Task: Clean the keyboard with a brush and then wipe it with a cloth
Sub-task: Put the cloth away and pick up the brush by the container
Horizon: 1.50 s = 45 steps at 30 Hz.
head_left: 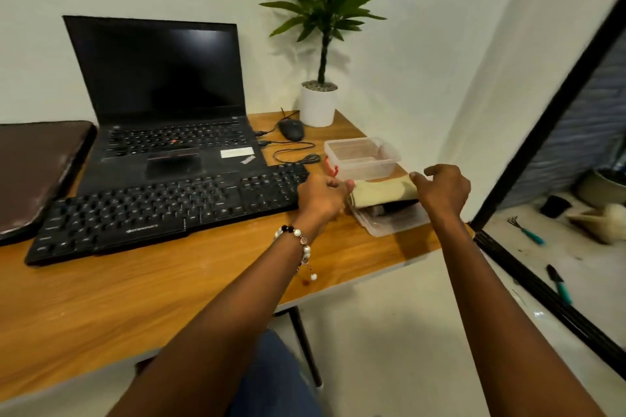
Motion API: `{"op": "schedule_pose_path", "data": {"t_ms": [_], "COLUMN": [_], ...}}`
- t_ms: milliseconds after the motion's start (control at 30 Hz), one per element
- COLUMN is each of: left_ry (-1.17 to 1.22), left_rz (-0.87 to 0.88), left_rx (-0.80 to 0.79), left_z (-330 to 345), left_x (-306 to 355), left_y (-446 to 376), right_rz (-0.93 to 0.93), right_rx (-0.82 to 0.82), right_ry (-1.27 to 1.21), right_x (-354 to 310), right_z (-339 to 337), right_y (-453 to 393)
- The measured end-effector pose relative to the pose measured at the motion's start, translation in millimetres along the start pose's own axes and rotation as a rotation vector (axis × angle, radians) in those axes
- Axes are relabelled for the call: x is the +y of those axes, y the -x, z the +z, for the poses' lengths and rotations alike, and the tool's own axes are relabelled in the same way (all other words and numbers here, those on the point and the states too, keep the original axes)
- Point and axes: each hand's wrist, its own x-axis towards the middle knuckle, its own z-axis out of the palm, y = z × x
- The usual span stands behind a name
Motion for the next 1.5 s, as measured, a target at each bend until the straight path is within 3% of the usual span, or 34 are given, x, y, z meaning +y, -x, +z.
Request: {"op": "schedule_pose_path", "data": {"t_ms": [233, 367, 500, 633, 767, 900, 1267, 1400, 1500], "left_ry": [-0.007, -0.006, 0.139, 0.205, 0.121, -0.081, -0.793, -0.771, -0.644], "left_rz": [-0.125, -0.191, -0.282, -0.206, -0.053, 0.041, 0.194, 0.082, 0.012], "left_rx": [0.018, 0.004, -0.033, -0.007, 0.096, 0.132, 0.229, 0.212, 0.176], "left_z": [32.8, 36.2, 30.4, 16.7, 2.5, 2.1, 32.7, 33.1, 28.9], "left_x": [-2.3, -3.1, 4.7, 28.6, 53.1, 56.0, 31.5, 30.6, 33.8], "left_y": [-22.2, -28.1, -34.4, -51.1, -84.7, -112.8, -135.3, -134.7, -131.4], "right_rz": [0.064, 0.066, 0.052, -0.019, -0.057, -0.124, -0.42, -0.35, -0.251], "right_rx": [-0.179, -0.158, -0.122, -0.105, -0.106, -0.12, -0.256, -0.247, -0.239], "right_ry": [-0.105, -0.178, -0.297, -0.448, -0.481, -0.356, 0.278, 0.387, 0.329], "right_x": [19.1, 18.6, 5.3, -20.3, -41.5, -43.9, -31.5, -30.2, -31.6], "right_z": [-5.7, -1.5, -0.4, 0.4, 17.6, 46.5, 89.5, 92.7, 88.6], "right_y": [-12.7, -20.8, -31.4, -51.8, -83.1, -106.5, -113.1, -117.1, -123.8]}}
